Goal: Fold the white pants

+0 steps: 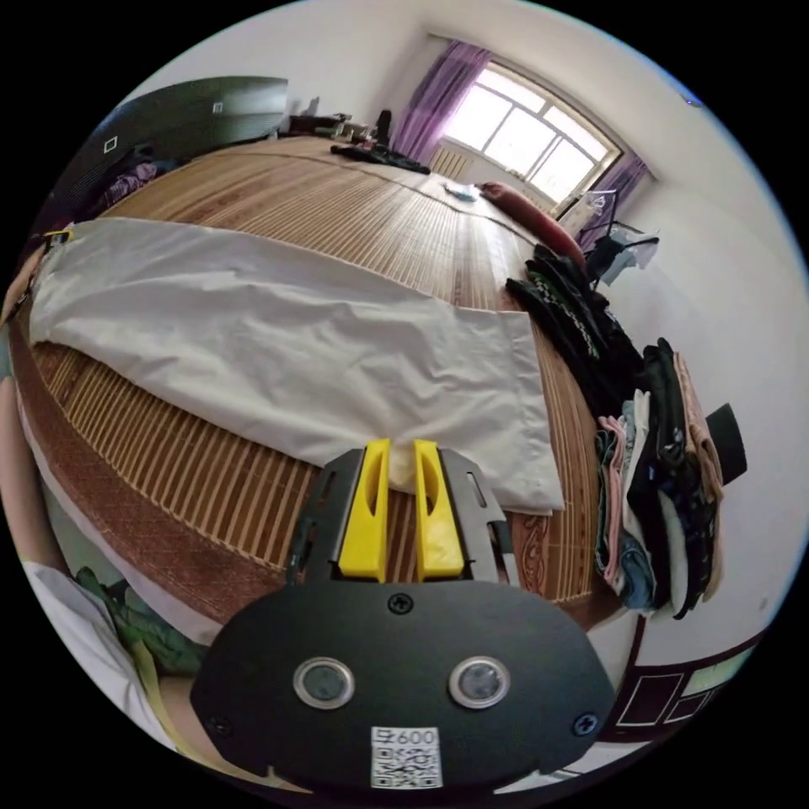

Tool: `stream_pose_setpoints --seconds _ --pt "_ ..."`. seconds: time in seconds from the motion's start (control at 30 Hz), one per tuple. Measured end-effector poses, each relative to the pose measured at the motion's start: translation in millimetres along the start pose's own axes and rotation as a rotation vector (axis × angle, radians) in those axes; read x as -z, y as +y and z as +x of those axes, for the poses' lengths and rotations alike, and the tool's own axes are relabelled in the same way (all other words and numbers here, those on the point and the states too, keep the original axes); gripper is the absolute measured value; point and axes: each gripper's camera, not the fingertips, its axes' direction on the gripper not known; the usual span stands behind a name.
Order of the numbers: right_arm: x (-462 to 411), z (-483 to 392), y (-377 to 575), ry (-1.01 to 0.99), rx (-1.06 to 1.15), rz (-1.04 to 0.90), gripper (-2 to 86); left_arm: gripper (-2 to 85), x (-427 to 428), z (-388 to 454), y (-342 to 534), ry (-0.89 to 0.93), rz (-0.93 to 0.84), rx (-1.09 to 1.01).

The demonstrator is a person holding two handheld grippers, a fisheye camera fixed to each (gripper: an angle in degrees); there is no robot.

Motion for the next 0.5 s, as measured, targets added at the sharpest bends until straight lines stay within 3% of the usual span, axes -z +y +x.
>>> stream_pose_setpoints --seconds 0.07,0.17,0.23,0.33,0.43,0.5 --pt "-18 9 29 -0.018 -0.054 0.023 0.4 5.9 46 43 68 -0.031 0.108 -0.055" --pt "-30 17 67 -0.024 -0.162 0.075 0.8 10.8 76 105 153 0.163 -0.084 -0.233" --pt "-26 11 90 -0.023 -0.2 0.159 1.1 11.8 92 139 205 0.258 -0.121 -0.273" --pt "-14 -22 126 -0.091 -0.145 0.306 1.5 12.2 107 200 274 0.329 -0.099 -0.351" --pt "-10 -63 161 -0.138 -0.021 0.359 2.3 13.1 110 250 320 0.185 0.017 -0.354" --pt "-9 -80 190 -0.149 0.021 0.392 2.7 14.2 100 261 330 0.276 0.024 -0.277"
